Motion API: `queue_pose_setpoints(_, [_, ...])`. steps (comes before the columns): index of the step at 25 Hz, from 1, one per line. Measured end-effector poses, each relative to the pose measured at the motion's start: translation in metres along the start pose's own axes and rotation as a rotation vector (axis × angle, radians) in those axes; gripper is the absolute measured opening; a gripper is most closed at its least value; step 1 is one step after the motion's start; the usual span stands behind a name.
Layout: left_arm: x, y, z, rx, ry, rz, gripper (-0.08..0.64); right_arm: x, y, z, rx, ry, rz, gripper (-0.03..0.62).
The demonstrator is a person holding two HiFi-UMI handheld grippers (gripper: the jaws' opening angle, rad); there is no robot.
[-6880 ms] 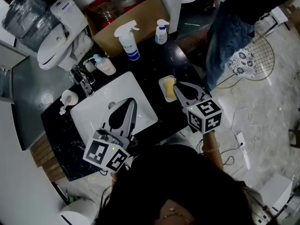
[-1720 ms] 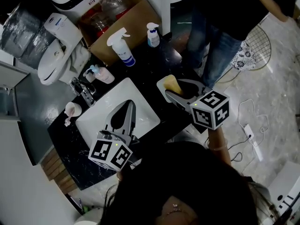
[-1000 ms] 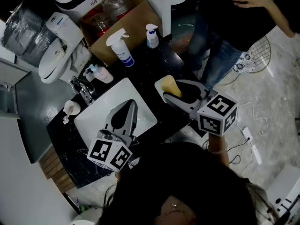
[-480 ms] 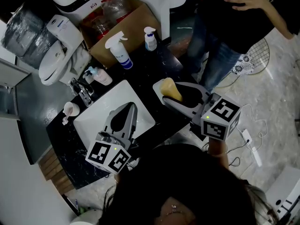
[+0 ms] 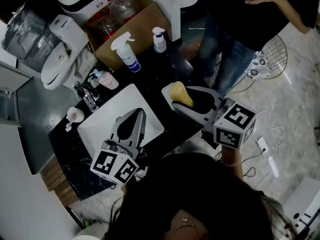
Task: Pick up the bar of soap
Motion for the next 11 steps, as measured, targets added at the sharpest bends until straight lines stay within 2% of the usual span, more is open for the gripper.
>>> queue_pose_setpoints(11, [0.0043, 0.0012, -0.0042, 0.008, 0.017, 0.009, 0.005, -0.0015, -0.0032, -0.0053, 0.014, 0.004, 0.001, 0.202])
Point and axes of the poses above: the fingertips, and each gripper's own axes: y backward along the fingers, x to its left, z out of its top, the point moved 5 cm from there along y, backward along the fingers, and after that the axes turned 13 degrees about -z, right-handed, at the moved point
